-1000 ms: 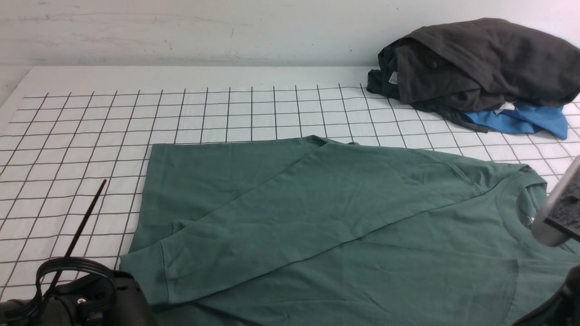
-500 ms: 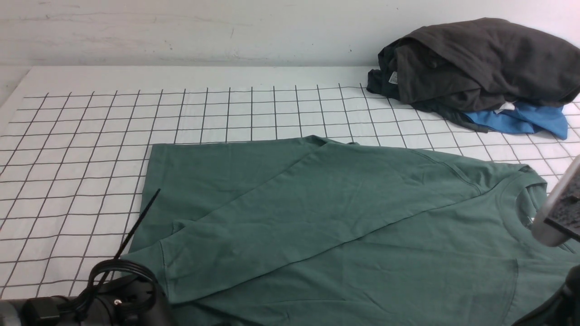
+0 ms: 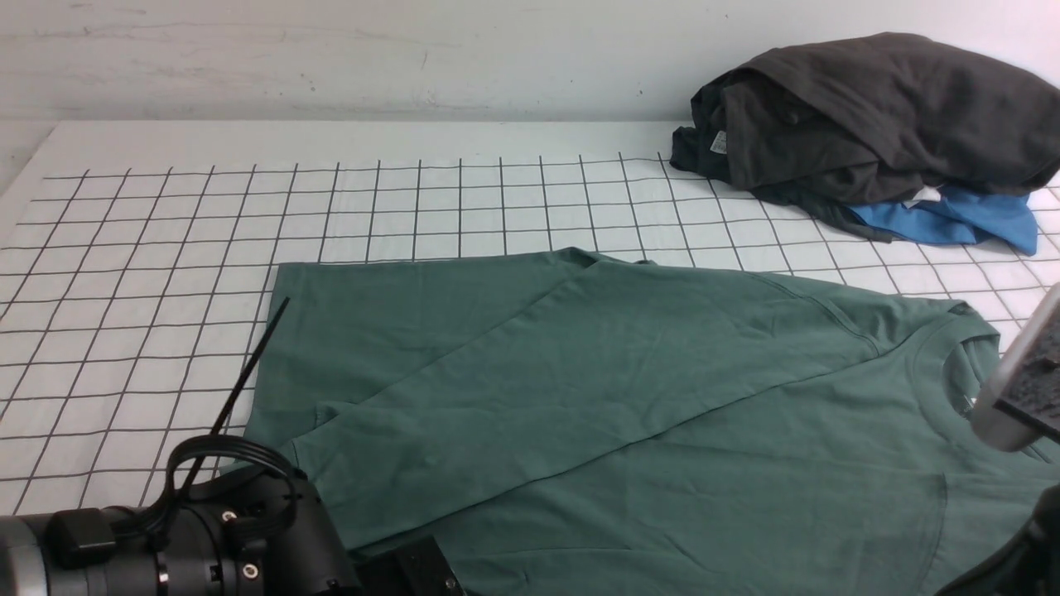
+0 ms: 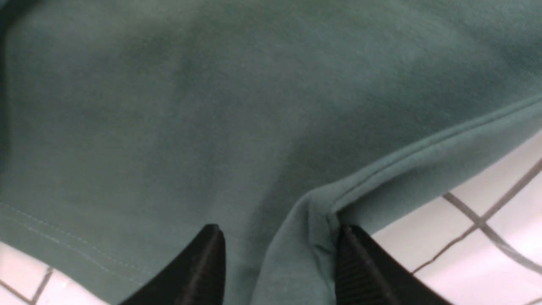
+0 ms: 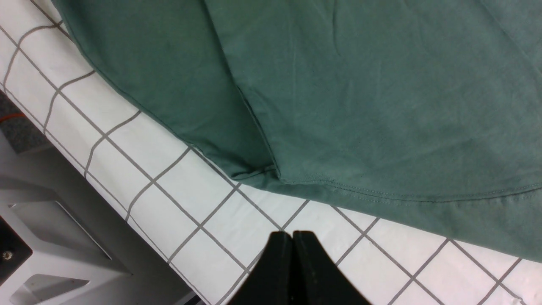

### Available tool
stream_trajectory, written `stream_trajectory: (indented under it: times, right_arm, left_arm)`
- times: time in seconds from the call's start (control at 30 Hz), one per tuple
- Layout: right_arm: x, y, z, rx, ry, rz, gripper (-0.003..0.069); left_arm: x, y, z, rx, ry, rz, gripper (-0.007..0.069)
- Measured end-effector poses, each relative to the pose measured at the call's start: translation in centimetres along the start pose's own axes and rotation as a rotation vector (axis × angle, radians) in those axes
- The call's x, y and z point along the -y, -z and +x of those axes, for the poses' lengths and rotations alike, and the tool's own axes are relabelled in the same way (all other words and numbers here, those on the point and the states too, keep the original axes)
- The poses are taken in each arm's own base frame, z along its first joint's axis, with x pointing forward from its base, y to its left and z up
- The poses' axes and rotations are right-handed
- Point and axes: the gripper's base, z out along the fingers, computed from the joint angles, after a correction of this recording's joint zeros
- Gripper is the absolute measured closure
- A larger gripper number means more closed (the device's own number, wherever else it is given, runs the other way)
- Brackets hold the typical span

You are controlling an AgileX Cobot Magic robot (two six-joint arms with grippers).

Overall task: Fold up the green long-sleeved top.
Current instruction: Use both arms simultaneously to clamp the lower edge of the clothing fabric

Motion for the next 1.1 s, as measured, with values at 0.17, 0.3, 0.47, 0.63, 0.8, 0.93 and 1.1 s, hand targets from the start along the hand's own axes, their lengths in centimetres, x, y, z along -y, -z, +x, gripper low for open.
stream_trajectory:
  times: [0.17,0.3,0.47,0.63,0.8,0.93,1.1]
  right_arm:
    - [0.0,0.0,0.0,0.0,0.0,0.0,0.0673]
    - [0.0,0.0,0.0,0.003,0.0,0.001,0.0673]
    - [0.0,0.0,0.0,0.004,0.0,0.001,0.0673]
    - [0.0,0.0,-0.1,0.009,0.0,0.002,0.0673]
    - [0.0,0.0,-0.1,0.01,0.0,0.002,0.0673]
    - [0.0,0.0,-0.1,0.008,0.0,0.002,0.0673]
    - [0.0,0.0,0.0,0.005,0.0,0.001,0.0673]
  left_arm:
    - [0.0,-0.1,-0.1,0.004,0.0,0.001,0.0293]
    - [0.3,-0.1,-0.4,0.036,0.024,0.03,0.0293]
    - [0.8,-0.1,-0.6,0.053,0.051,0.084,0.0293]
    - [0.8,-0.7,-0.7,0.022,0.04,0.087,0.0293]
    - [0.8,-1.4,-1.0,-0.027,0.021,0.075,0.0316]
    - [0.8,-1.4,-1.0,-0.029,0.022,0.075,0.0435]
    - [0.6,-0.9,-0.7,-0.016,0.012,0.062,0.0607]
